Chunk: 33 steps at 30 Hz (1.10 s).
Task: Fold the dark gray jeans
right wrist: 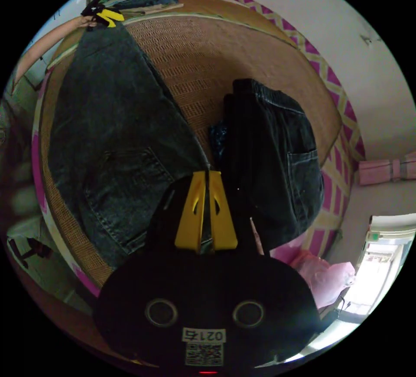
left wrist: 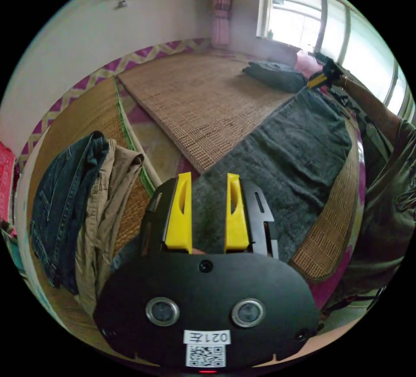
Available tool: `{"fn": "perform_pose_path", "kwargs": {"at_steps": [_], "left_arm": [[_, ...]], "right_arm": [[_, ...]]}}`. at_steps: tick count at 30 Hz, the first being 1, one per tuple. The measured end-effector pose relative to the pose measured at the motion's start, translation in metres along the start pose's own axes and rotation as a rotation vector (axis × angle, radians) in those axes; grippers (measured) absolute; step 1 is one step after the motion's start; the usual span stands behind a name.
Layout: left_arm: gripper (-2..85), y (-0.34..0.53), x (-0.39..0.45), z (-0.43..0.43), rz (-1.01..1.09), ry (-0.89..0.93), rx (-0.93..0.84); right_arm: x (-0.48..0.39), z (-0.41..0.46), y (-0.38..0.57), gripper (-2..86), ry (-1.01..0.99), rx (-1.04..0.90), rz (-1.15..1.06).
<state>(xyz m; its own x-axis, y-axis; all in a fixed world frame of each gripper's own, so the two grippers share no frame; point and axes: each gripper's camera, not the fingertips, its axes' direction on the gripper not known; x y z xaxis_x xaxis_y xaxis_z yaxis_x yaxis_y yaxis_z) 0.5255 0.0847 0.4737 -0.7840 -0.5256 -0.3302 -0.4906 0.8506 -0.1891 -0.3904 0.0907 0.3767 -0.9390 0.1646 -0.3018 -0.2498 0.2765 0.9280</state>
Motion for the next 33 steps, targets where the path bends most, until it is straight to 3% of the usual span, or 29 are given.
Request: {"fn": "perform_pose_path", "kwargs": {"at_steps": [6,11,16,20,29,33], "left_arm": [[0.1,0.007,0.023,-0.004,0.062,-0.072,0.014],[-0.9,0.028,0.049,-0.056,0.072,-0.097,0.191],[-1.0,0.108,0.124,-0.165,0.125,-0.086,0.441],[-1.0,0.18,0.188,-0.197,0.129,-0.039,0.447],[-0.9,0.31,0.25,-0.129,-0.256,0.098,0.382],[-0.9,0.327,0.251,-0.134,-0.335,0.149,0.465]], "right_arm": [[0.011,-0.032,0.042,-0.9,-0.046,0.156,0.08],[-0.004,-0.064,0.075,-0.9,-0.033,0.232,0.086],[-0.066,-0.131,0.166,-0.9,-0.026,0.436,0.104],[-0.135,-0.154,0.232,-0.9,-0.08,0.491,0.082],[-0.257,-0.056,0.297,-0.8,-0.25,0.265,0.19],[-0.255,-0.047,0.321,-0.5,-0.304,0.368,0.335]]}}
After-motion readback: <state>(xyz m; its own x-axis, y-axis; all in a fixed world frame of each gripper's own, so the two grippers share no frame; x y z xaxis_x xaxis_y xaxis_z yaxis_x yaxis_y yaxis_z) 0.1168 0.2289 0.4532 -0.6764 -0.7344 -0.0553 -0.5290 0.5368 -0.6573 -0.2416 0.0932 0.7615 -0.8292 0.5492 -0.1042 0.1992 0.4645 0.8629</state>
